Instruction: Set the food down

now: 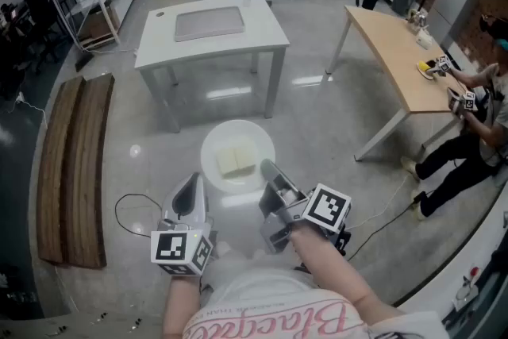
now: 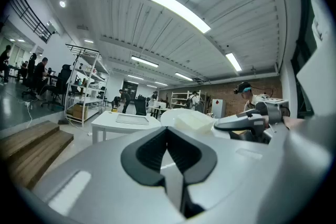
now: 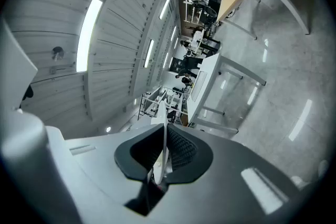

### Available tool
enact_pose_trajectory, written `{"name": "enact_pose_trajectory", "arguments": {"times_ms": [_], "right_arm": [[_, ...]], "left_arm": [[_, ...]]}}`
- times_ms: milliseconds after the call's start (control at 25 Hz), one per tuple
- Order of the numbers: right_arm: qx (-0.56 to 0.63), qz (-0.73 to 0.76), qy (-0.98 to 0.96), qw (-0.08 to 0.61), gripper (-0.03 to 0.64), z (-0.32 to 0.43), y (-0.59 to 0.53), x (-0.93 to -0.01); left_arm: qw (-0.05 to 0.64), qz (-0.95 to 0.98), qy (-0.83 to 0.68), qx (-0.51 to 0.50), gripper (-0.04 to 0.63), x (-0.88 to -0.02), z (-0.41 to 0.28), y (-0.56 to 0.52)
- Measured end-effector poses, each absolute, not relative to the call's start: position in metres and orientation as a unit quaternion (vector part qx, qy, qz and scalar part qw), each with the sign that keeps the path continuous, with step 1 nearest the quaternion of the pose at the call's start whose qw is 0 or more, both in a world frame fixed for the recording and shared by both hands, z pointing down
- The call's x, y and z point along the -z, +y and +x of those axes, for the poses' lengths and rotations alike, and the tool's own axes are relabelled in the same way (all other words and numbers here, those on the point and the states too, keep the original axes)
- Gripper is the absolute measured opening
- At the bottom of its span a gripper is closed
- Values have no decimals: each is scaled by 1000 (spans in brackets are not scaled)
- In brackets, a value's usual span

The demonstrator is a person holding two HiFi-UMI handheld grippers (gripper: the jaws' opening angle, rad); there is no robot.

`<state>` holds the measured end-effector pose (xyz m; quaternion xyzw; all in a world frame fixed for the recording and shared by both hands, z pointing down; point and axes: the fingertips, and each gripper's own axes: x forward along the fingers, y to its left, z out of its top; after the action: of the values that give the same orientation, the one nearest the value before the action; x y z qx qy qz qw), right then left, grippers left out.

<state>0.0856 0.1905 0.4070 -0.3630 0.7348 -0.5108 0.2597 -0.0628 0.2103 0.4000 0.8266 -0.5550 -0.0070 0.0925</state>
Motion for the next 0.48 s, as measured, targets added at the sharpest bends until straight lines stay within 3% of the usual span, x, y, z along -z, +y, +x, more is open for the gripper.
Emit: {"name": "enact_pose_trajectory", "arguments": {"times_ms": [480], "right_arm": [[492,-384,748,225,17,92,198,-413]], "left_arm": [[90,819,-567,6,-2,-400,-53,223]]}}
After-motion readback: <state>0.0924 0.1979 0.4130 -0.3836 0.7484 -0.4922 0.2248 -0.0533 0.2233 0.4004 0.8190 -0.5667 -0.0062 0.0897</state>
